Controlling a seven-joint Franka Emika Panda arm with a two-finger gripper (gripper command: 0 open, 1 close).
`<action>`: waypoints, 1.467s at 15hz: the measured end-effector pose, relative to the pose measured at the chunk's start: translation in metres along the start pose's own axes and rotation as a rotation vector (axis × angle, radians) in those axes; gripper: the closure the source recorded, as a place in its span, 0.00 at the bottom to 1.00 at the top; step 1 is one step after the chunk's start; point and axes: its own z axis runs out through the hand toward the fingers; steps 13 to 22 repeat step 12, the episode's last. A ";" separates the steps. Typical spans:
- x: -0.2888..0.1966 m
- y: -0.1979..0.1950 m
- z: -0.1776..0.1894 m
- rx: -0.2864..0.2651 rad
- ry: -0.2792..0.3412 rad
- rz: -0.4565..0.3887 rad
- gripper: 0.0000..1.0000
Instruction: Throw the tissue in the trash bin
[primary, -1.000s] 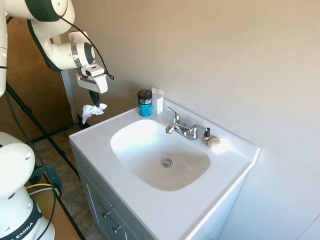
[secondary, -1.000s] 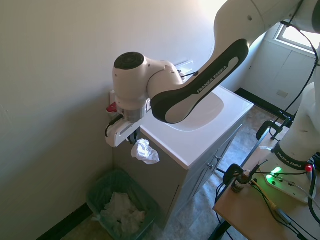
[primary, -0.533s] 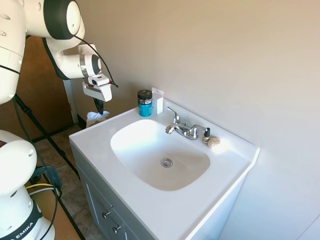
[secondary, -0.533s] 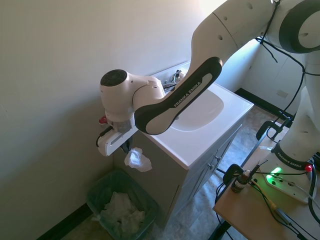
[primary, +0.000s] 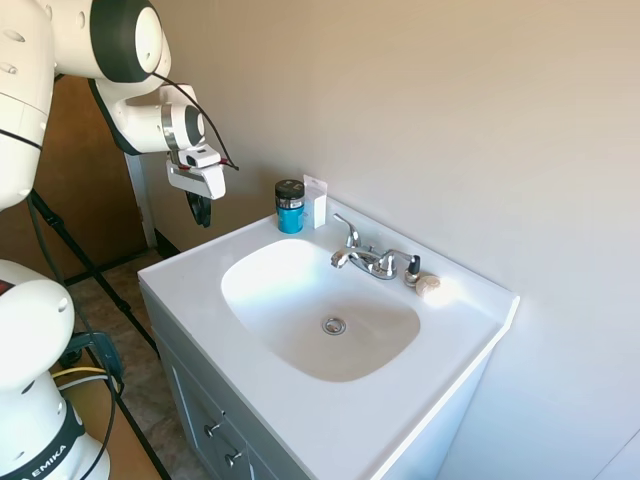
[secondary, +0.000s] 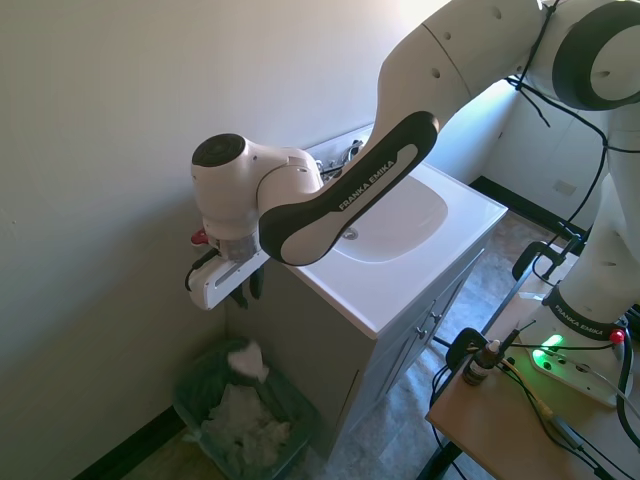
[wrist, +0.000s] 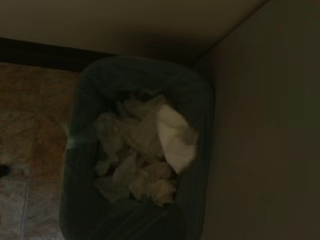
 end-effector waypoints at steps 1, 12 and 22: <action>0.000 0.000 0.000 -0.001 0.000 0.000 0.00; 0.020 0.066 -0.111 0.064 0.084 0.127 0.00; 0.020 0.066 -0.111 0.064 0.084 0.127 0.00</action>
